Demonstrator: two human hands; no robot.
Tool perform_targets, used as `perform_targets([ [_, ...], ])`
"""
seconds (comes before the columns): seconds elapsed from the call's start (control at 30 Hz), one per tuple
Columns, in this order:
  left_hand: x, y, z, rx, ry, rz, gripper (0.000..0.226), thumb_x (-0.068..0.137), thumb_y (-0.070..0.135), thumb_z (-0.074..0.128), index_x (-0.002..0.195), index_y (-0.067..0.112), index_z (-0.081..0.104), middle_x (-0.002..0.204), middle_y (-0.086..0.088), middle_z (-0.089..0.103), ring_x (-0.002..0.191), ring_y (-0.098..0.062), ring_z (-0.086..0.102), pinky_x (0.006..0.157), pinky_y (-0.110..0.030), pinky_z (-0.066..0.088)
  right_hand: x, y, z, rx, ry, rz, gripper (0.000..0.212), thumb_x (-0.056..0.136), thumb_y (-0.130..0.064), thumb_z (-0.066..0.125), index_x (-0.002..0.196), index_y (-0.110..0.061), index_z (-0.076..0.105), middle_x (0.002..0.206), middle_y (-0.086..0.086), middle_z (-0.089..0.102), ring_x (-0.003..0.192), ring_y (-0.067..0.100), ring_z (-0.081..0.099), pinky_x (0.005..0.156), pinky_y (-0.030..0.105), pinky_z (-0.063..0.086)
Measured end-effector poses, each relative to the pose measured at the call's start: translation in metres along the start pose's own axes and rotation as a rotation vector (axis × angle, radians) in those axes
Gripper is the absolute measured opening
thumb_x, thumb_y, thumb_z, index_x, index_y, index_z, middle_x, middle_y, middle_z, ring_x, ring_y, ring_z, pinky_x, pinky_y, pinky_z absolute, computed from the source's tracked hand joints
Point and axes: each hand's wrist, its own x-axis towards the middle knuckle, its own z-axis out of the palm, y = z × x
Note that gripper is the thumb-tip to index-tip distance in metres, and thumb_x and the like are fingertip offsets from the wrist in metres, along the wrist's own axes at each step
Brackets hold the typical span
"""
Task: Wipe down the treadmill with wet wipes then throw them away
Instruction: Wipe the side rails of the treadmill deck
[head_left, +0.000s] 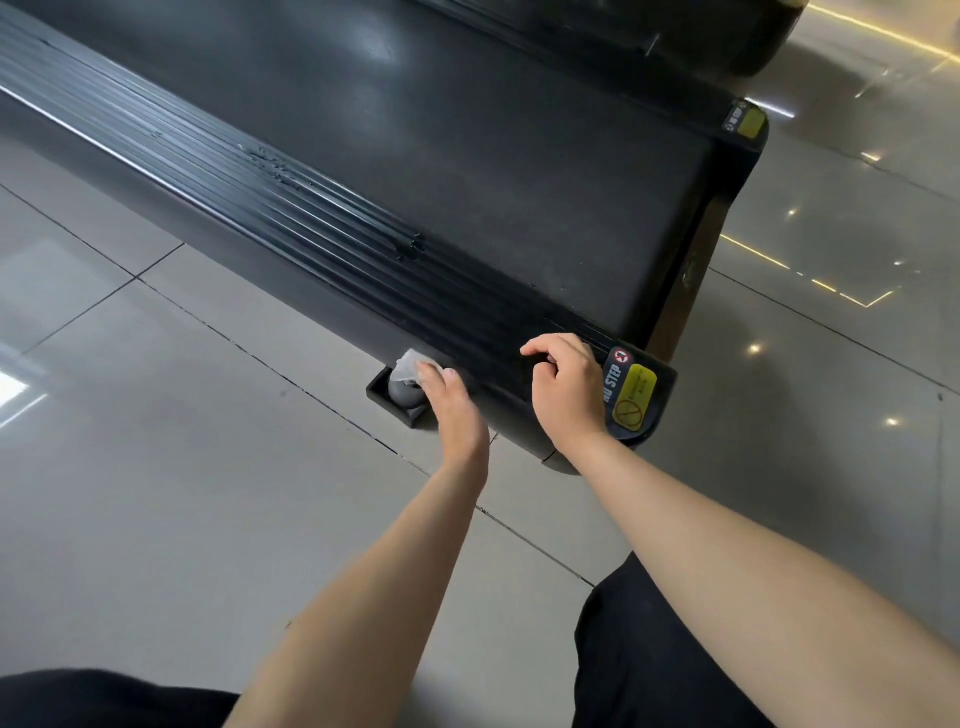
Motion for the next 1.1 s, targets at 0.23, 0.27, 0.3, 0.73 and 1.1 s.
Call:
perform_targets([
  [0.23,-0.030,0.003,0.003,0.551,-0.063,0.374,0.061,0.109,0.036,0.028,0.162,0.030,0.000,0.168,0.008,-0.017,0.151,0.001,-0.010,0.120,-0.023,0.001,0.004,-0.003,-0.009,0.078,-0.006,0.153,0.039,0.090,0.008,0.044,0.097,-0.018,0.072,0.104,-0.005,0.063,0.097,0.009,0.058,0.084,0.016,0.045],
  [0.27,-0.031,0.002,0.002,0.711,-0.048,0.418,0.059,0.109,0.038,0.026,0.162,0.030,0.002,0.168,0.007,-0.019,0.152,-0.003,-0.015,0.123,-0.032,-0.003,0.005,-0.004,-0.010,0.084,-0.012,0.174,0.040,0.090,0.008,0.044,0.096,-0.018,0.072,0.103,-0.006,0.063,0.097,0.009,0.058,0.084,0.018,0.045],
  [0.3,-0.032,0.002,0.001,0.874,-0.045,0.488,0.057,0.109,0.040,0.023,0.162,0.029,0.005,0.168,0.006,-0.019,0.152,-0.008,-0.022,0.124,-0.039,-0.009,0.008,-0.005,-0.011,0.094,-0.021,0.200,0.040,0.090,0.008,0.043,0.096,-0.018,0.073,0.103,-0.006,0.063,0.097,0.009,0.057,0.084,0.017,0.044],
  [0.73,0.046,0.087,-0.016,1.448,-0.089,0.555,0.050,0.107,0.040,0.014,0.153,0.028,0.029,0.169,-0.003,0.011,0.156,-0.023,-0.004,0.123,-0.046,-0.005,0.016,-0.002,0.011,-0.130,0.158,0.084,0.040,0.078,0.000,0.043,0.106,-0.008,0.071,0.111,0.008,0.065,0.109,0.031,0.057,0.094,0.046,0.045],
  [1.1,0.043,0.077,0.044,1.652,-0.546,0.848,0.051,0.109,0.040,0.022,0.159,0.034,0.021,0.170,0.003,0.009,0.156,-0.018,0.001,0.123,-0.043,-0.001,0.024,-0.001,0.008,0.105,0.304,0.274,0.054,0.084,0.017,0.042,0.132,-0.001,0.059,0.124,0.016,0.058,0.116,0.029,0.054,0.096,0.016,0.031],
])
